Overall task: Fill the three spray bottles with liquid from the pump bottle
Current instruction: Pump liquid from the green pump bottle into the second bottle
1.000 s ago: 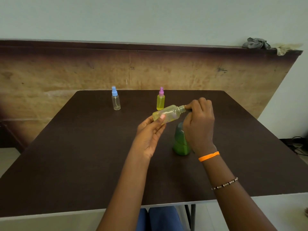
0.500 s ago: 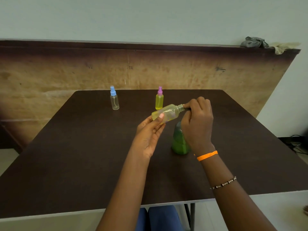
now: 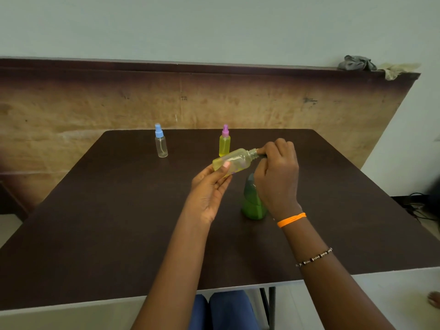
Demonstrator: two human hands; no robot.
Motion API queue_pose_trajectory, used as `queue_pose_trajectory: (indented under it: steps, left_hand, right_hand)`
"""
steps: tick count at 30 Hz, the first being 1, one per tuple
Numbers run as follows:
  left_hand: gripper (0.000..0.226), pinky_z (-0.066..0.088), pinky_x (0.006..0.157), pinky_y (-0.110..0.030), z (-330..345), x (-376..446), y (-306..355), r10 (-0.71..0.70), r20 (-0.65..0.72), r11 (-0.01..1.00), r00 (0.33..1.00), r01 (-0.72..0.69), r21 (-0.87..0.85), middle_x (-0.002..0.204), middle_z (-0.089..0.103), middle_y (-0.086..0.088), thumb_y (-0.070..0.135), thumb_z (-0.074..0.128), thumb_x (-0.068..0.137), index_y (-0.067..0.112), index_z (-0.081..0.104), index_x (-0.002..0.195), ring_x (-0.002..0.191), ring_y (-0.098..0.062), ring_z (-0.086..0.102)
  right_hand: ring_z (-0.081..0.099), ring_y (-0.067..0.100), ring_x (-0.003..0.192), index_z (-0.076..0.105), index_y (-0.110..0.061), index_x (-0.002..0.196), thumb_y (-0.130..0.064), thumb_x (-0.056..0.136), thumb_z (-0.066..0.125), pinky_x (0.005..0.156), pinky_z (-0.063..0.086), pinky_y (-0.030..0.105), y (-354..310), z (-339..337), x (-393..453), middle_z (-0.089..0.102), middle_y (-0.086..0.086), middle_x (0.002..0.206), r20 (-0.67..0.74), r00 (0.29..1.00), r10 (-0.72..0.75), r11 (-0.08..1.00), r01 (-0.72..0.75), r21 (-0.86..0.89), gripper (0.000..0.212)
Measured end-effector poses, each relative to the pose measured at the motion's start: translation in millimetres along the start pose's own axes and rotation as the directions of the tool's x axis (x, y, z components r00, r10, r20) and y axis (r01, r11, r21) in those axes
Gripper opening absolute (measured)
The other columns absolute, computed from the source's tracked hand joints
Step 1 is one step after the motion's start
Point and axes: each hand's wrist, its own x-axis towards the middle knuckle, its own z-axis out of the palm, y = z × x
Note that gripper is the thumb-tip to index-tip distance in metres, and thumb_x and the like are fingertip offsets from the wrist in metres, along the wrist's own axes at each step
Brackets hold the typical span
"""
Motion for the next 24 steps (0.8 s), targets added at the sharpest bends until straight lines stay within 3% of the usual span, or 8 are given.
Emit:
queue_pose_trajectory:
  steps: [7,16,24]
  left_hand:
    - [0.017,0.052,0.086,-0.021,-5,4,-2,0.008,-0.006,1.0,1.0,-0.008,0.028,0.097,0.068,-0.007,0.005,0.059,0.086,0.006,0.061,0.103,0.085,-0.009,0.068]
    - [0.017,0.049,0.092,-0.025,-1,0,-1,0.004,0.011,1.0,1.0,-0.004,0.011,0.1,0.067,-0.008,0.003,0.058,0.086,0.006,0.061,0.102,0.094,-0.013,0.065]
    - [0.021,0.05,0.092,-0.024,-11,3,-3,0.019,0.031,0.998,0.999,-0.021,0.054,0.105,0.068,-0.009,0.005,0.06,0.084,0.006,0.062,0.105,0.1,-0.015,0.065]
  right_hand:
    - [0.034,0.021,0.068,0.06,0.003,0.07,0.011,0.077,0.037,0.056,0.034,0.033,7,12,-14,0.049,0.016,0.068,-0.076,0.997,-0.033,0.998,0.029,-0.051,0.026]
    - [0.039,0.024,0.072,0.059,0.001,0.076,0.005,0.074,0.035,0.061,0.033,0.03,3,1,0,0.053,0.016,0.075,-0.005,1.0,-0.027,0.998,0.027,-0.055,0.025]
    - [0.033,0.023,0.07,0.058,0.002,0.073,0.011,0.076,0.036,0.059,0.036,0.036,7,10,-14,0.049,0.016,0.072,-0.051,0.997,-0.059,0.992,0.053,-0.114,0.024]
